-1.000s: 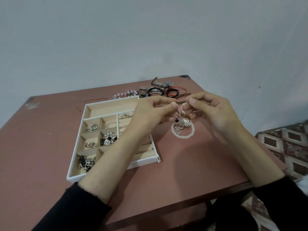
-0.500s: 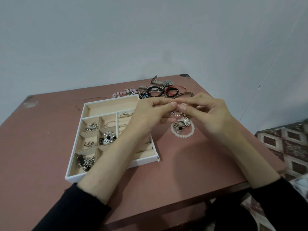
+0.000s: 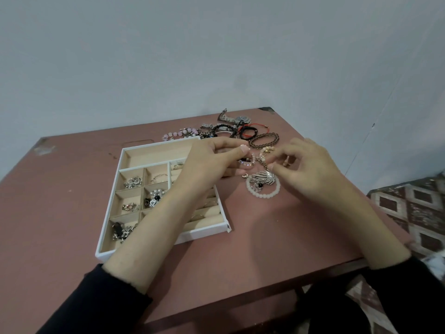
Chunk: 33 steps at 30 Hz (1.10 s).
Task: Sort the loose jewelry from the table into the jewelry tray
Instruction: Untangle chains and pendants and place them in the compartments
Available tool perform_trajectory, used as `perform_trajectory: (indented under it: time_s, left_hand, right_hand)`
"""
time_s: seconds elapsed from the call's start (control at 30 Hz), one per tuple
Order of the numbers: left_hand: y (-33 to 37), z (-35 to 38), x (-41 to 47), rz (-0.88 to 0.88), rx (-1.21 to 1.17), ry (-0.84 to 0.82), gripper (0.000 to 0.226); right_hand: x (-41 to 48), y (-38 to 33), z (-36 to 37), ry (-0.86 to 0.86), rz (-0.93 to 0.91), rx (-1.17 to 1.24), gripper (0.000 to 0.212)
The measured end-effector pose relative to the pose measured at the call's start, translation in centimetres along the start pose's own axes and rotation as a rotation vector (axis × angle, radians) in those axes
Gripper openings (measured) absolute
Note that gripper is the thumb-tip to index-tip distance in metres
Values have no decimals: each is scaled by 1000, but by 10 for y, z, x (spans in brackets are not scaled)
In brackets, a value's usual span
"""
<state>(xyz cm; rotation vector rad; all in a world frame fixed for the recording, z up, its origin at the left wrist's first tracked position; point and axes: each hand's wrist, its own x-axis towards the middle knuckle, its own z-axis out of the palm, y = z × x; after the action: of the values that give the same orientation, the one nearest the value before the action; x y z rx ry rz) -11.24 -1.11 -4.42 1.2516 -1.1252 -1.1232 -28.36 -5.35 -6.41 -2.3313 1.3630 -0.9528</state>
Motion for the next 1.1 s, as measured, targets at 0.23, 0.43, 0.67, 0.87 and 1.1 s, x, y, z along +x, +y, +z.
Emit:
perform_trajectory:
  time_s: [0.23, 0.43, 0.67, 0.87, 1.1]
  left_hand:
    - [2, -4, -2, 11, 0, -2, 13]
    - [4, -11, -5, 27, 0, 20, 15]
    - [7, -39, -12, 88, 59, 96, 10]
    - [15, -85, -26, 167, 169, 248, 14]
    - [1, -134, -40, 237, 227, 455, 17]
  right_hand:
    - [12, -4, -6, -339, 10, -291, 22]
    - [11, -4, -5, -238, 75, -170, 12]
    - [13, -15, -8, -49, 138, 130, 13]
    - [19, -38, 1, -3, 108, 295, 14]
    - [29, -78, 34, -95, 68, 422, 14]
